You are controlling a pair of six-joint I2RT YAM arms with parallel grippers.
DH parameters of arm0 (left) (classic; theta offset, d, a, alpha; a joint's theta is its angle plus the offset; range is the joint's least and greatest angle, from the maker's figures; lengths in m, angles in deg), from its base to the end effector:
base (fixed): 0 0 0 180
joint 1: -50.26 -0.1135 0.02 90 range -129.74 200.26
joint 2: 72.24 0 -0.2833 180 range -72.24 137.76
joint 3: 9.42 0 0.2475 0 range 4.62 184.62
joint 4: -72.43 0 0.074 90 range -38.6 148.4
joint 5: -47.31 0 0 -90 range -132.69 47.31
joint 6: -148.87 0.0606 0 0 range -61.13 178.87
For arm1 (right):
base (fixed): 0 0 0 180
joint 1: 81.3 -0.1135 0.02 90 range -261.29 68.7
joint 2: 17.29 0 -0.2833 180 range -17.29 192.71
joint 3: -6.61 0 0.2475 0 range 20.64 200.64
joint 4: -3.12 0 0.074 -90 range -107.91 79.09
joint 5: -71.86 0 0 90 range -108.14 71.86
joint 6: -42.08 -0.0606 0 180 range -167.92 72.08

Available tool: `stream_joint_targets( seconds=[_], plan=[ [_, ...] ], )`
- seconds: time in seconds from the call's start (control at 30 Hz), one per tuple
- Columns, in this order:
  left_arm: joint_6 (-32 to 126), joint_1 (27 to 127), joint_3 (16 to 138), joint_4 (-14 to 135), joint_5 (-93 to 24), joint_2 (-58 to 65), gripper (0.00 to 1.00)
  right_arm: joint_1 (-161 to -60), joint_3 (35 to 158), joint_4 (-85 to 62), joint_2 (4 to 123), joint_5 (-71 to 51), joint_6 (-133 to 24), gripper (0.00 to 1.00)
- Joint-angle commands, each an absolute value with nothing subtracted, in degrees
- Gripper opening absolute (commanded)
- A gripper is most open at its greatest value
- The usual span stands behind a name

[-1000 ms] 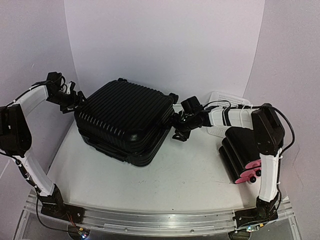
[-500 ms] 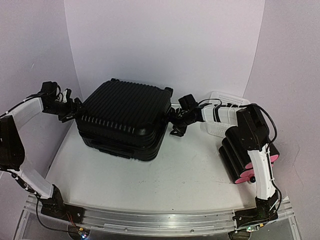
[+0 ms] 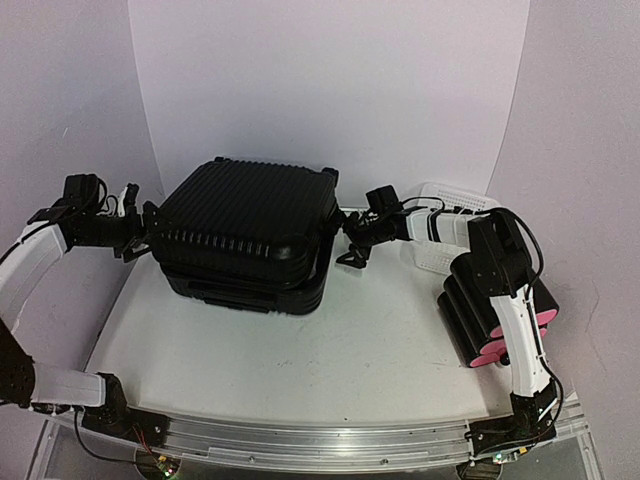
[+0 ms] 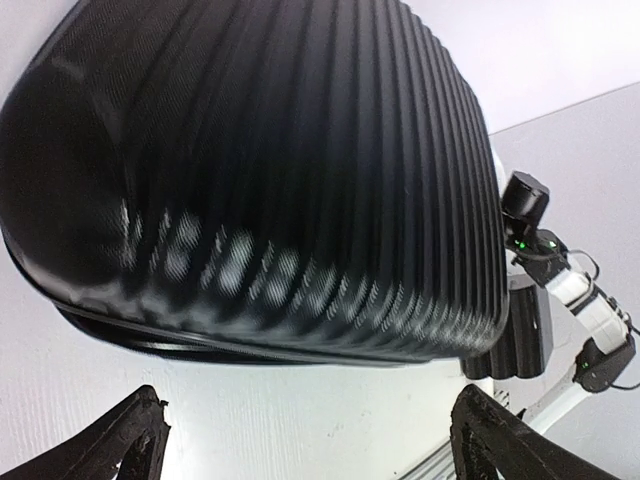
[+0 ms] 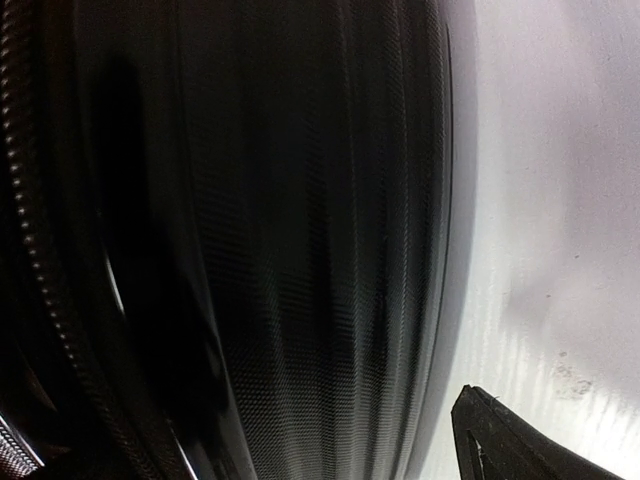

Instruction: Open, take out, and arrange the luggage

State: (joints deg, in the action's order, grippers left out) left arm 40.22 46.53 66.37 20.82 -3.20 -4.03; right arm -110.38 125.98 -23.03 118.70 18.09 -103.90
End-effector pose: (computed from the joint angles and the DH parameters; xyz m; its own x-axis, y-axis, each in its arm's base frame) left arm 0.2490 -0.0224 0.3253 -0.7870 -0.2986 -0.5399 0.1629 0.7434 -0.6487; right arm 0.4642 0.2992 0.1561 -0.9713 0.2249 -0.0781 0.0604 0.5500 0.8330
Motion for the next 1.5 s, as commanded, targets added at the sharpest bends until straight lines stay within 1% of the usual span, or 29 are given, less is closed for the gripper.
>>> stream_joint_targets(
  seconds=[0.0,0.13,0.23,0.33,0.37,0.43,0.47,0.53,0.67,0.7,0.77,0.83,0.87,1.03,1.13,1.33,1.47],
  plan=[
    [35.8,46.55,61.12,25.78,0.78,-13.14,0.99,-111.79,129.18,-4.68,113.05,24.2,-111.21,0.98],
    [32.44,46.7,55.91,30.85,4.84,-18.35,0.99,-111.82,129.46,-4.05,111.25,22.21,-113.43,0.98],
    [29.3,46.66,51.89,31.03,3.61,-20.16,0.99,-111.72,130.11,-4.34,110.39,21.41,-113.68,0.98],
    [24.0,46.82,46.78,35.22,4.86,-21.0,0.99,-111.72,131.0,-4.58,110.76,21.63,-114.49,0.98],
    [21.61,46.83,45.02,38.26,5.89,-21.37,0.98,-111.71,131.03,-4.58,110.78,21.4,-114.6,0.98],
    [16.26,46.86,40.2,46.09,7.15,-23.22,0.93,-111.75,131.06,-4.5,111.08,21.08,-114.92,0.98],
    [15.98,46.88,39.3,46.79,5.87,-24.1,0.91,-111.78,131.3,-4.49,111.29,21.02,-114.97,0.98],
    [16.52,46.94,37.97,46.89,3.67,-25.18,0.84,-111.77,131.83,-4.54,111.59,20.75,-115.14,0.98],
    [11.66,47.01,36.0,46.89,0.13,-23.44,0.59,-111.71,133.27,-4.58,112.66,20.68,-115.73,0.98],
    [9.74,47.01,35.44,47.04,-0.93,-22.52,0.55,-111.71,133.5,-4.58,112.76,20.71,-115.79,0.98],
    [4.84,46.99,34.05,51.48,-1.17,-20.39,0.47,-111.71,133.6,-4.58,112.8,20.71,-115.64,0.98],
    [0.83,46.99,34.07,55.83,-0.98,-17.84,0.32,-111.71,133.71,-4.58,112.92,20.78,-115.61,0.98],
    [-0.02,47.01,34.86,56.45,-1.08,-16.25,0.27,-111.73,133.79,-4.58,113.04,20.92,-115.66,0.98],
    [-3.17,46.95,38.79,63.68,0.62,-9.3,0.26,-111.74,133.41,-4.56,112.97,21.06,-115.68,0.98],
    [-3.54,46.99,41.78,65.13,1.02,-6.19,0.28,-111.73,133.13,-4.58,112.98,21.06,-115.68,0.98],
    [-3.82,47.35,48.38,68.2,2.21,-0.68,0.36,-111.71,132.73,-4.58,113.13,20.97,-115.76,0.98],
    [-4.05,47.64,54.43,69.51,3.75,3.15,0.4,-111.73,132.36,-4.65,112.76,20.89,-115.66,0.98]
  ],
)
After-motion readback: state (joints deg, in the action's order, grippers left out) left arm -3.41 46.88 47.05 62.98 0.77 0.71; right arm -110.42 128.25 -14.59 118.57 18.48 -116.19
